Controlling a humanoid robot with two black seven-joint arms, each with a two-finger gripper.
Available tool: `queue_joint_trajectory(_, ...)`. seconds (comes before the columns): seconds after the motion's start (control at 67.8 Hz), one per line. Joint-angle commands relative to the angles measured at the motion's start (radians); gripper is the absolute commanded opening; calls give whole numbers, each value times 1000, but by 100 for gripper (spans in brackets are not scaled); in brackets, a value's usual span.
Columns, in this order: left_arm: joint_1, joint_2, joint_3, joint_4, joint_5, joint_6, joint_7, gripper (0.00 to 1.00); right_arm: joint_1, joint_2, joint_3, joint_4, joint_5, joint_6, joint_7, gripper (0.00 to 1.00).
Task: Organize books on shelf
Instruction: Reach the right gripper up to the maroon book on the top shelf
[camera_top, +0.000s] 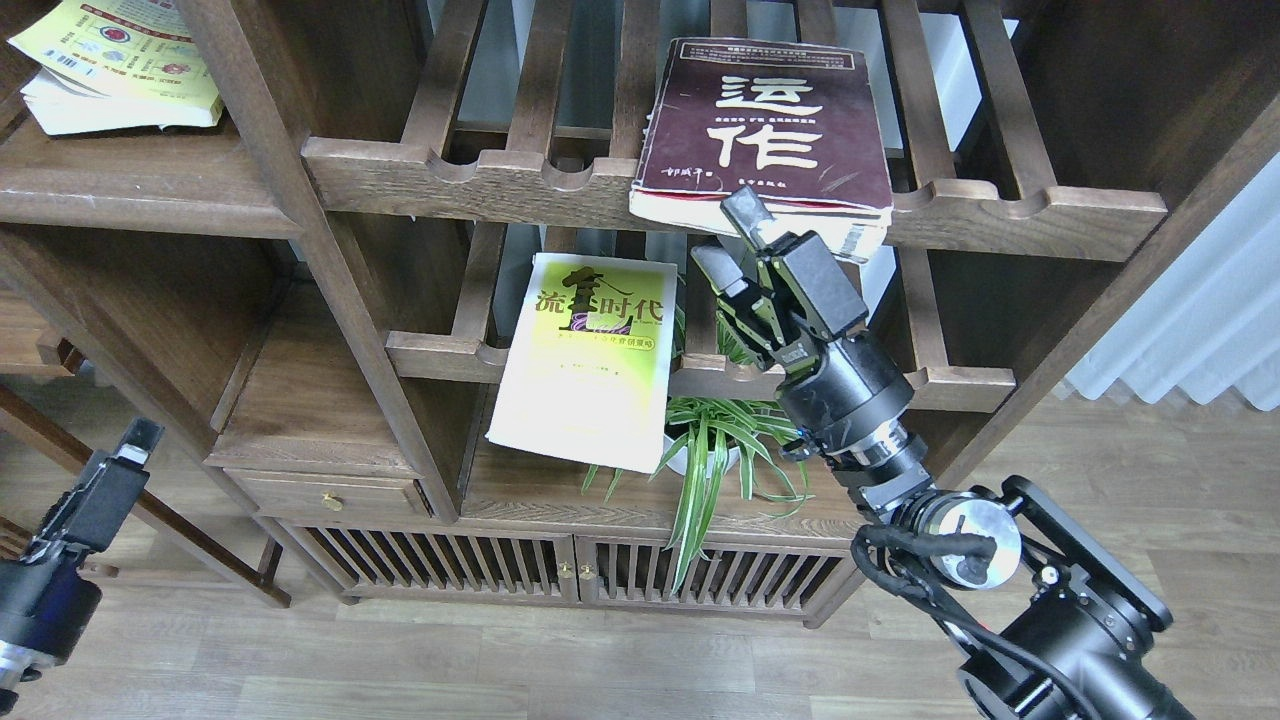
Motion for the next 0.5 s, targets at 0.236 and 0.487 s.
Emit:
queue_joint_trajectory(0.236, 0, 0, 0, 5, 0, 0, -1, 99, 23, 0, 25, -9, 2, -10, 0, 98)
queue_joint_trajectory(0.487, 0, 2, -1, 5, 0, 0, -6, 100, 22, 2, 42, -9, 5, -13, 0, 94)
